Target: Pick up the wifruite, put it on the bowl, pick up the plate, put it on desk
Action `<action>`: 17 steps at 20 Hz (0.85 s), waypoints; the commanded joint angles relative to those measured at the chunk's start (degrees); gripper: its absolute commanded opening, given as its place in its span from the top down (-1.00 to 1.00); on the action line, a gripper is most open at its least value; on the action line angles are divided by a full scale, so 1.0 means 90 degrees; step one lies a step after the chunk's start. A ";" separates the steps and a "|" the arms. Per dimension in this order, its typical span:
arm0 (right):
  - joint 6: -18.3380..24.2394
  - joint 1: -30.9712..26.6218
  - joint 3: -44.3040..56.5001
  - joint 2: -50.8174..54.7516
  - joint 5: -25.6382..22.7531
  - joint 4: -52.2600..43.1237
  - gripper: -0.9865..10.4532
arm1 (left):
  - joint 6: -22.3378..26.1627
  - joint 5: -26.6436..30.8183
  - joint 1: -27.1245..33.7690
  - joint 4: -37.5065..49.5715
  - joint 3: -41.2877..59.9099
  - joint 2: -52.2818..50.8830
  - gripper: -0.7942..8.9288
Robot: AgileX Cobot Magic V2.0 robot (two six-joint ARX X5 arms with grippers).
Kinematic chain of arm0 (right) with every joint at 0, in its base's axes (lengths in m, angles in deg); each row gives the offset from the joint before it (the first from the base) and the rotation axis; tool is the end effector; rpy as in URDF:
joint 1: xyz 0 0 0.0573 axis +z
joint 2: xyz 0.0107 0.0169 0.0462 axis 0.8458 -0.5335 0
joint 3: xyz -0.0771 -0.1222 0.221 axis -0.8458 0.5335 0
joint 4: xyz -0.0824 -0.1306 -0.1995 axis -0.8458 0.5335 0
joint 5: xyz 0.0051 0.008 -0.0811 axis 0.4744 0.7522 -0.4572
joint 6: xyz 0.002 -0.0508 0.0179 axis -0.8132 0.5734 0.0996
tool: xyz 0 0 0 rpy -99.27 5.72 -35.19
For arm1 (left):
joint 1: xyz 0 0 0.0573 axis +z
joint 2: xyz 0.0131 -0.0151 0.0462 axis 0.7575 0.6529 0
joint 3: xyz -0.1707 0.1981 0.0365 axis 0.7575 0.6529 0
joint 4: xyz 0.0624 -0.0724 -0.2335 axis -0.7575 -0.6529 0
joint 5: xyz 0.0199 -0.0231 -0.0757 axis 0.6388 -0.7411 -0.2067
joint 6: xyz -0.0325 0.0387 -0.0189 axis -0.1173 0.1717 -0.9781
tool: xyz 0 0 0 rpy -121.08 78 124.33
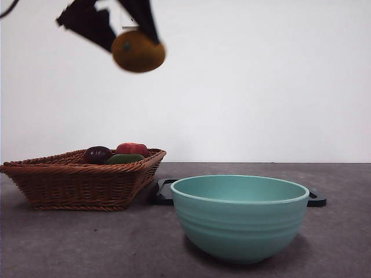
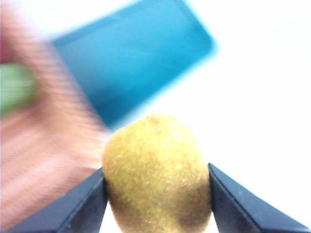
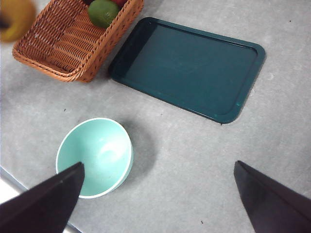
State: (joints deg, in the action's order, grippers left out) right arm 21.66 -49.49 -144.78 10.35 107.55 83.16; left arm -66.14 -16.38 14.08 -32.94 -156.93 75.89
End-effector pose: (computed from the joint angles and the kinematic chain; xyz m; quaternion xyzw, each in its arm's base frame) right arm 0.1256 0.0301 0.3441 0.0249 0.3728 0.2681 0.8880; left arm 0.2358 -0.1752 0.3468 0.0725 0.4488 -0.3747 0.8081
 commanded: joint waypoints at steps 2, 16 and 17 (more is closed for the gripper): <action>-0.0066 0.0024 -0.0119 -0.0024 -0.0005 -0.0073 -0.04 | 0.0134 -0.0027 -0.1027 -0.0100 -0.0058 0.0221 0.34; -0.0070 0.0024 -0.0121 -0.0024 -0.0005 -0.0075 -0.04 | 0.0653 0.0918 -0.2395 0.0544 0.0027 0.2637 0.34; -0.0070 0.0024 -0.0119 -0.0024 -0.0002 -0.0075 -0.04 | 0.0658 0.0930 -0.2395 0.0602 0.0027 0.2715 0.34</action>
State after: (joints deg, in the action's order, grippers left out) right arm 21.66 -49.49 -144.78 10.33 107.53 83.14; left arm -61.20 -8.08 -6.88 -27.85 -155.99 99.12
